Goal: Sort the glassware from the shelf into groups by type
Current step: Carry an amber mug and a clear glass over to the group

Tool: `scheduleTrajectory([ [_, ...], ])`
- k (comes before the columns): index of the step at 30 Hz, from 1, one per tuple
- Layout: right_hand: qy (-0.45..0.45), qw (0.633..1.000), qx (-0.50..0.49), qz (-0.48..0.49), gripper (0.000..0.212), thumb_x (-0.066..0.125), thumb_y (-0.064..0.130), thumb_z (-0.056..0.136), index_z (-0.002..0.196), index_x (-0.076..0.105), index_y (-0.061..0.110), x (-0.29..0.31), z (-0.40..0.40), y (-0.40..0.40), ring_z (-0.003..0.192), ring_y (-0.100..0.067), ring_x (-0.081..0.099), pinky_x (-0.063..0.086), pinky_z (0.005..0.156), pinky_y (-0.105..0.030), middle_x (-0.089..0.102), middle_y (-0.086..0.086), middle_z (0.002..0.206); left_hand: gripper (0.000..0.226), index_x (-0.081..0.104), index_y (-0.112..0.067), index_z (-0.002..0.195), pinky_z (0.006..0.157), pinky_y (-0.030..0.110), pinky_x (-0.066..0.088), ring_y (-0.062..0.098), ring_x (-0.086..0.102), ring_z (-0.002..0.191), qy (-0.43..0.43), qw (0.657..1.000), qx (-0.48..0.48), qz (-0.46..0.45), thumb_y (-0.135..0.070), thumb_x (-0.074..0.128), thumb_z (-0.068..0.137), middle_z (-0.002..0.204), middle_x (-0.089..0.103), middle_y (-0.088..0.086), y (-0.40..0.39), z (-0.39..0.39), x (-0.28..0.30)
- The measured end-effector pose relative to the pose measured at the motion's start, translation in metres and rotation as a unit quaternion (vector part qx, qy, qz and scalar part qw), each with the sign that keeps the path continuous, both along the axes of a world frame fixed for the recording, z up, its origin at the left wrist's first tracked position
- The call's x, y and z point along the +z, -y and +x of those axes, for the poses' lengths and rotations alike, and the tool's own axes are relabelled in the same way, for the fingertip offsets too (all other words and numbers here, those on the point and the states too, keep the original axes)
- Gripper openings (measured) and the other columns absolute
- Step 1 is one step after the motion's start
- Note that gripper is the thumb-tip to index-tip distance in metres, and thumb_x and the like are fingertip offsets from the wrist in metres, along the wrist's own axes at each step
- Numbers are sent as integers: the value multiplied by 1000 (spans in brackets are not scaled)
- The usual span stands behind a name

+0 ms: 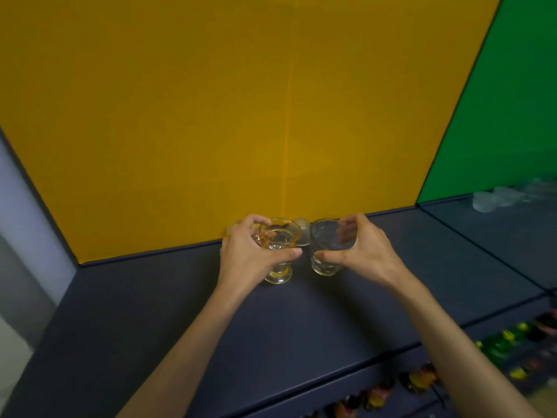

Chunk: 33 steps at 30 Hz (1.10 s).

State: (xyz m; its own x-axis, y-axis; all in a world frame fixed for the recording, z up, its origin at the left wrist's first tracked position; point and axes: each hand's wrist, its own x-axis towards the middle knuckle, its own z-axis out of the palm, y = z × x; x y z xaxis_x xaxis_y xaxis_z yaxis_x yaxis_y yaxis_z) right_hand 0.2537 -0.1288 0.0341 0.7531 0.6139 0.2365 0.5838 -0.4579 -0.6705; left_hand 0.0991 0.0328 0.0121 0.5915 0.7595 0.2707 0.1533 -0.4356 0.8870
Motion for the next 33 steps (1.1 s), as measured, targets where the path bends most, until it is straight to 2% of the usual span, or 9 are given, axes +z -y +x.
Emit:
scheduleTrajectory([
  [5,-4,999,-40,27,91,84,70,46,119,52,26,5,29,73,96,-5,62,54,84,-34,63,13,105,68,60,-38,99,79,41,57,6,68,85,7,999,-52,-3,-58,94,43,91,73,-18,53,46,3],
  [9,-4,996,-75,46,89,83,72,46,118,54,27,3,62,144,94,-3,62,54,84,-33,64,14,104,64,60,-36,99,81,39,58,3,67,88,14,996,-87,-5,-51,96,48,91,71,-20,116,93,6],
  [17,2,990,-127,62,91,82,73,45,119,53,28,-3,141,298,97,-5,62,53,87,-35,62,15,105,65,60,-37,98,80,40,59,-1,68,87,11,990,-136,19,-58,94,46,92,73,-18,263,191,5],
  [26,23,977,-201,66,85,85,68,52,120,55,28,-1,225,460,101,-8,59,46,81,-30,62,15,108,68,60,-38,97,79,38,59,-1,68,87,18,984,-174,23,-62,90,42,89,72,-21,412,313,15],
  [29,32,970,-231,68,85,86,66,52,122,56,28,-2,247,503,102,-10,59,48,86,-34,62,14,108,68,59,-38,98,80,39,58,2,68,89,15,980,-196,34,-64,88,42,90,71,-22,451,350,20],
  [33,40,962,-262,66,86,86,67,50,121,57,28,-10,281,551,103,-12,60,49,86,-33,63,10,112,70,58,-40,99,81,41,58,8,69,93,13,974,-221,42,-67,87,42,97,72,-19,495,404,23],
])
